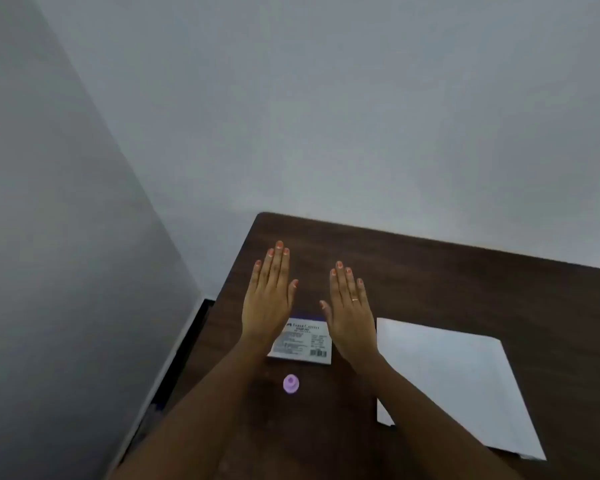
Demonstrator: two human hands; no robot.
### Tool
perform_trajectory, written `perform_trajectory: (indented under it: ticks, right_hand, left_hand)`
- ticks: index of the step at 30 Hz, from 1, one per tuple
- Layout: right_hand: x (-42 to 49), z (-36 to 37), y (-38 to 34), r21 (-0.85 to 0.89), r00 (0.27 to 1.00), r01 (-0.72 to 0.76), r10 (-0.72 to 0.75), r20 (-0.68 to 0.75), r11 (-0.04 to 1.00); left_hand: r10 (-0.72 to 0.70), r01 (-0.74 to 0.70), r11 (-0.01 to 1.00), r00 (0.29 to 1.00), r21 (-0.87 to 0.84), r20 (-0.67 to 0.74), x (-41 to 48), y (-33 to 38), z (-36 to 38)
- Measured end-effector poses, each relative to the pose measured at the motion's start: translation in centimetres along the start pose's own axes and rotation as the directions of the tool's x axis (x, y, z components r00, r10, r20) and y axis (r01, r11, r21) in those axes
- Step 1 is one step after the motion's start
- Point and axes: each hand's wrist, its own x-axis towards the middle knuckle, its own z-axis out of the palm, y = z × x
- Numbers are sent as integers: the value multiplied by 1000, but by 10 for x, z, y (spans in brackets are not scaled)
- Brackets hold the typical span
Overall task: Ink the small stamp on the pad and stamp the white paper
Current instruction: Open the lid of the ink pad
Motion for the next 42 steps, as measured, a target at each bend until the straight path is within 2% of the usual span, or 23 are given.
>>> perform_trajectory:
  ticks: [4,8,10,14,17,21,29,31,33,35,38,42]
  right_hand:
    - [-28,24,1,39,973,-32,23,230,999]
    - [-39,38,4,71,926,17,-43,374,997]
    - [-44,40,6,83,899,41,-73,432,996]
    - [-49,42,13,179,854,37,-124,506,983]
    - [-47,38,17,211,829,52,-160,536,976]
    - [-44,34,18,211,835,64,-168,524,975]
    - [-48,27,16,292,875,16,-155,459,956]
    - [-42,20,17,334,898,11,-157,411,942]
    - [-33,14,19,403,935,0,-143,325,915]
    - [-22,10,19,482,962,-60,-77,260,874]
    - [-2,13,18,565,967,-217,97,235,796]
    - [22,25,23,544,963,-267,204,174,796]
  left_hand:
    - [-1,6,999,984,-32,180,-23,-18,24]
    - [-19,40,998,916,-46,400,-35,-35,40]
    - [46,26,989,877,-144,477,-40,-43,42]
    - [235,-61,945,811,-322,536,-53,-58,46]
    - [273,-51,928,767,-369,581,-58,-66,48]
    - [300,-36,910,744,-412,597,-56,-72,48]
    - [269,16,869,822,-494,501,-69,-69,53]
    - [243,21,862,860,-507,449,-72,-67,55]
    - [171,98,856,873,-508,457,-73,-66,54]
    - [138,131,856,874,-500,466,-73,-66,56]
    - [126,144,868,862,-476,491,-73,-66,58]
    - [178,88,871,860,-483,478,-72,-65,60]
